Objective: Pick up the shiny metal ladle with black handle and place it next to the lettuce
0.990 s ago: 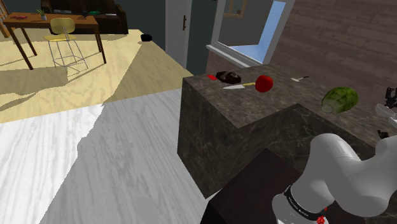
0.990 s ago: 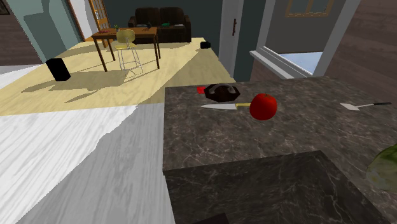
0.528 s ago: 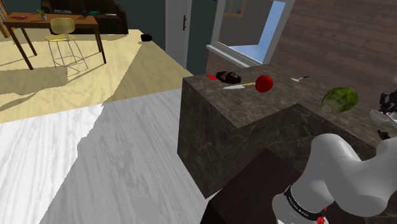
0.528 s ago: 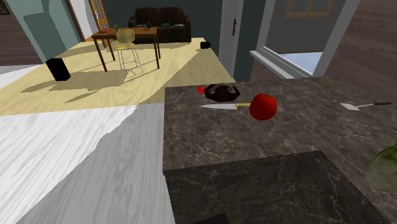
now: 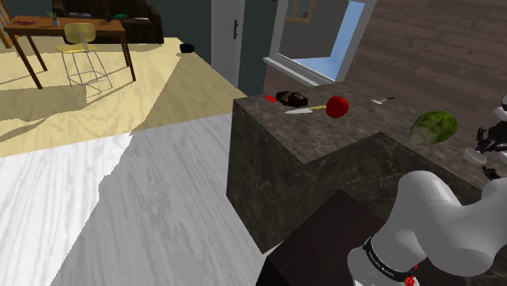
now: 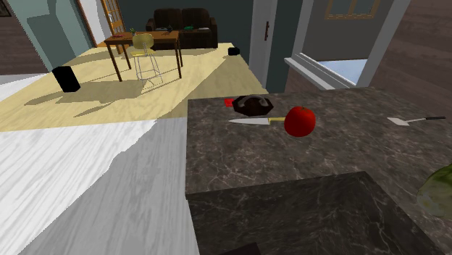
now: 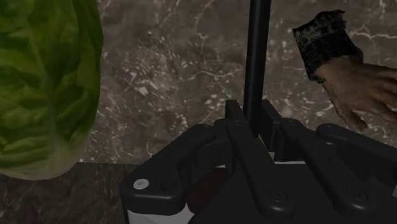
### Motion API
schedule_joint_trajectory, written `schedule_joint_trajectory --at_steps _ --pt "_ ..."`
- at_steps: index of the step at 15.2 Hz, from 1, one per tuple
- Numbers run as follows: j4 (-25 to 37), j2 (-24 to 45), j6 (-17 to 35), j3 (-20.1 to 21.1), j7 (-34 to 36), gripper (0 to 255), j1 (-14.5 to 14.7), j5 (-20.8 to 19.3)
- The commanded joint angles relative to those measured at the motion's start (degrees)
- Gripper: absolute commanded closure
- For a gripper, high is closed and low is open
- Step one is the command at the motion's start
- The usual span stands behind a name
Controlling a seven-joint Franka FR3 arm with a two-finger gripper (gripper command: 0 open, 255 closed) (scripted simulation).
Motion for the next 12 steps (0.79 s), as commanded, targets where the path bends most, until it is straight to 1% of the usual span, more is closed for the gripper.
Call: schedule_joint_trajectory --at_steps 1,12 --pt "-0.82 -0.44 1.04 -0.39 0.27 255 -0.05 -0.46" --pt "-5.04 -3.31 6.98 -3.20 1.85 255 -0.02 -3.47"
